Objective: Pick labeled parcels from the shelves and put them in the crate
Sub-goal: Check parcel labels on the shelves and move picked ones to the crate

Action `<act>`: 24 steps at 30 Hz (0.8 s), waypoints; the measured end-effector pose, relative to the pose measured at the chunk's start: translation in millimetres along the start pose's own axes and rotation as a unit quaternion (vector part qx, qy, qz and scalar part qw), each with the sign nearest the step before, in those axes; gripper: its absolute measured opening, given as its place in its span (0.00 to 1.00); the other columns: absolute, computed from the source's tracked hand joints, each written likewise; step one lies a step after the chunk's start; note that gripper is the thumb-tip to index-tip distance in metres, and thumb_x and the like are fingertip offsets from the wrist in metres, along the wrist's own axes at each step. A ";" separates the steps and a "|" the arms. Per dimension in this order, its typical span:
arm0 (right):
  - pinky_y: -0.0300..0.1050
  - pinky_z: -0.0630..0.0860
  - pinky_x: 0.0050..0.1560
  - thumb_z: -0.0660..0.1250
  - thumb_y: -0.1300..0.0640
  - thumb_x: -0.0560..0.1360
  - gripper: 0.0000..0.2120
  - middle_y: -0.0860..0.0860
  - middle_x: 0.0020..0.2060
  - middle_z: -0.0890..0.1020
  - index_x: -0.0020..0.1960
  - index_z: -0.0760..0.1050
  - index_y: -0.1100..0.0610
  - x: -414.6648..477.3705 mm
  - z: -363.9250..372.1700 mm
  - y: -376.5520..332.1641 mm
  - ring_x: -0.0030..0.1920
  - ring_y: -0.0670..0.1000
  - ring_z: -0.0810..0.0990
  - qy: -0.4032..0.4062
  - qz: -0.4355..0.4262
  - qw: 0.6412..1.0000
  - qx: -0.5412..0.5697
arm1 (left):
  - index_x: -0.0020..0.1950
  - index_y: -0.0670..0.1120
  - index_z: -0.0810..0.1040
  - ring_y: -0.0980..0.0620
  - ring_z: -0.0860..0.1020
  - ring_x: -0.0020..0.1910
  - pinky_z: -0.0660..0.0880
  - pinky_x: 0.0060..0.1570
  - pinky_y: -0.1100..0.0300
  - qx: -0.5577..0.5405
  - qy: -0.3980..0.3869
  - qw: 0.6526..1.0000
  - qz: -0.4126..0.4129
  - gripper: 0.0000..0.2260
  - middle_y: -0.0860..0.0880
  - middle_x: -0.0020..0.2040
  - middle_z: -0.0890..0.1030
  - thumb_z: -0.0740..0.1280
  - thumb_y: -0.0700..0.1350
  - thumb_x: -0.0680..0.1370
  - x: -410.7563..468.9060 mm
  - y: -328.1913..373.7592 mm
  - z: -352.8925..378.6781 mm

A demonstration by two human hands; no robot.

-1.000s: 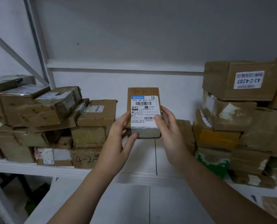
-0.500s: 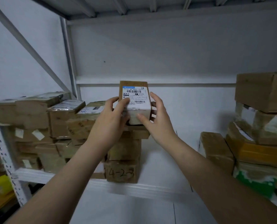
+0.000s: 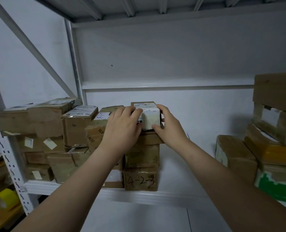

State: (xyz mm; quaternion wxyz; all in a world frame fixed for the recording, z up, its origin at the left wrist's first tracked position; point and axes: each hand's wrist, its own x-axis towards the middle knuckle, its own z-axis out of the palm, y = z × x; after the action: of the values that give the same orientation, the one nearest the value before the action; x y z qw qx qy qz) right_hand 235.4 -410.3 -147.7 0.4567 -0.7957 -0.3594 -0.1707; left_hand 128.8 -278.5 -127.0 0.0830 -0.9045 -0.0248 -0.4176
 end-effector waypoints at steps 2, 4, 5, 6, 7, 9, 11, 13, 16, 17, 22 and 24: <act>0.47 0.73 0.60 0.67 0.58 0.76 0.33 0.49 0.69 0.70 0.75 0.55 0.48 0.8 -2.7 1.3 0.63 0.53 0.73 -0.013 0.006 1.000 -0.013 | 0.62 0.43 0.76 0.41 0.77 0.55 0.73 0.54 0.47 -0.006 0.003 1.000 0.001 0.17 0.43 0.57 0.79 0.69 0.45 0.74 0.6 0.7 -1.0; 0.44 0.72 0.57 0.67 0.57 0.76 0.35 0.49 0.69 0.69 0.76 0.52 0.48 0.5 -6.7 1.4 0.63 0.52 0.73 -0.024 0.004 0.999 -0.028 | 0.61 0.43 0.77 0.41 0.77 0.54 0.73 0.53 0.48 -0.011 0.006 1.000 0.005 0.17 0.43 0.56 0.79 0.69 0.45 0.74 1.6 2.1 -1.1; 0.43 0.71 0.56 0.67 0.56 0.76 0.36 0.49 0.69 0.69 0.77 0.51 0.47 -0.1 -9.0 0.9 0.63 0.52 0.72 -0.026 0.003 0.999 -0.038 | 0.61 0.43 0.77 0.41 0.77 0.54 0.73 0.52 0.48 -0.011 0.006 1.000 0.006 0.17 0.43 0.56 0.79 0.69 0.45 0.74 2.1 2.9 -1.1; 0.43 0.70 0.56 0.67 0.54 0.76 0.36 0.50 0.69 0.68 0.77 0.50 0.46 -1.3 -11.6 0.0 0.63 0.52 0.72 -0.025 0.004 0.999 -0.047 | 0.61 0.43 0.77 0.41 0.77 0.54 0.73 0.52 0.48 -0.012 0.006 1.000 0.007 0.16 0.43 0.56 0.79 0.69 0.45 0.74 2.9 4.2 -1.3; 0.43 0.70 0.56 0.67 0.53 0.76 0.36 0.50 0.69 0.68 0.77 0.49 0.46 -2.7 -14.9 -0.8 0.63 0.52 0.72 -0.021 0.008 0.998 -0.055 | 0.61 0.44 0.77 0.41 0.77 0.55 0.73 0.52 0.48 -0.014 0.005 1.000 0.007 0.16 0.43 0.56 0.79 0.69 0.46 0.74 3.9 5.7 -1.6; 0.45 0.70 0.57 0.66 0.52 0.77 0.35 0.51 0.69 0.67 0.77 0.50 0.45 -7.0 -23.3 -2.5 0.63 0.52 0.72 -0.003 0.014 0.998 -0.063 | 0.62 0.44 0.76 0.42 0.76 0.57 0.72 0.54 0.48 -0.020 0.003 1.000 0.008 0.16 0.44 0.58 0.78 0.67 0.47 0.75 6.3 9.9 -3.0; 0.45 0.71 0.58 0.65 0.51 0.78 0.32 0.51 0.70 0.68 0.76 0.52 0.46 -12.1 -34.3 -3.9 0.64 0.52 0.71 0.021 0.016 0.997 -0.070 | 0.64 0.45 0.75 0.42 0.74 0.59 0.71 0.56 0.47 -0.031 0.005 0.999 0.010 0.17 0.44 0.60 0.77 0.66 0.47 0.76 9.7 16.3 -5.3; 0.46 0.71 0.59 0.64 0.51 0.78 0.28 0.50 0.69 0.68 0.75 0.57 0.47 -17.2 -47.2 -4.0 0.65 0.51 0.71 0.044 0.009 0.995 -0.086 | 0.64 0.45 0.74 0.42 0.74 0.60 0.71 0.57 0.47 -0.045 0.010 0.999 0.013 0.17 0.44 0.61 0.77 0.65 0.47 0.76 13.4 25.3 -7.7; 0.39 0.69 0.55 0.63 0.52 0.78 0.19 0.48 0.66 0.70 0.68 0.67 0.51 -27.0 -72.2 -1.8 0.63 0.49 0.72 0.075 -0.019 0.986 -0.148 | 0.65 0.45 0.74 0.43 0.73 0.62 0.69 0.60 0.48 -0.079 0.013 0.997 0.018 0.17 0.45 0.62 0.76 0.64 0.46 0.77 19.2 46.8 -9.4; 0.37 0.67 0.54 0.62 0.53 0.79 0.16 0.47 0.65 0.71 0.66 0.70 0.51 -30.8 -81.8 -0.1 0.63 0.48 0.72 0.085 -0.028 0.981 -0.173 | 0.66 0.46 0.73 0.44 0.72 0.63 0.69 0.61 0.48 -0.090 0.015 0.996 0.019 0.17 0.45 0.63 0.76 0.64 0.47 0.78 20.9 55.3 -8.7; 0.37 0.64 0.58 0.62 0.54 0.78 0.12 0.49 0.64 0.73 0.60 0.75 0.53 -55.3 -136.3 12.0 0.64 0.48 0.69 0.131 -0.052 0.956 -0.257 | 0.63 0.45 0.75 0.43 0.75 0.58 0.72 0.55 0.50 -0.155 0.037 0.986 0.046 0.16 0.45 0.59 0.78 0.62 0.48 0.77 26.1 101.7 2.9; 0.44 0.67 0.61 0.64 0.55 0.77 0.11 0.50 0.63 0.74 0.59 0.77 0.54 -66.4 -159.4 20.3 0.64 0.50 0.70 0.158 -0.053 0.951 -0.262 | 0.63 0.44 0.76 0.43 0.76 0.57 0.73 0.55 0.49 -0.187 0.034 0.980 0.057 0.19 0.45 0.59 0.78 0.58 0.50 0.76 27.8 121.8 6.8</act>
State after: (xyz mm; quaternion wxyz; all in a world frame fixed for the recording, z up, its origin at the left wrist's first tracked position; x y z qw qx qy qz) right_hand 213.8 -580.0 -116.2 0.2736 -0.8301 -0.2669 -0.4060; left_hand 165.9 -398.1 -125.9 -0.0631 -0.8891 0.1087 -0.4401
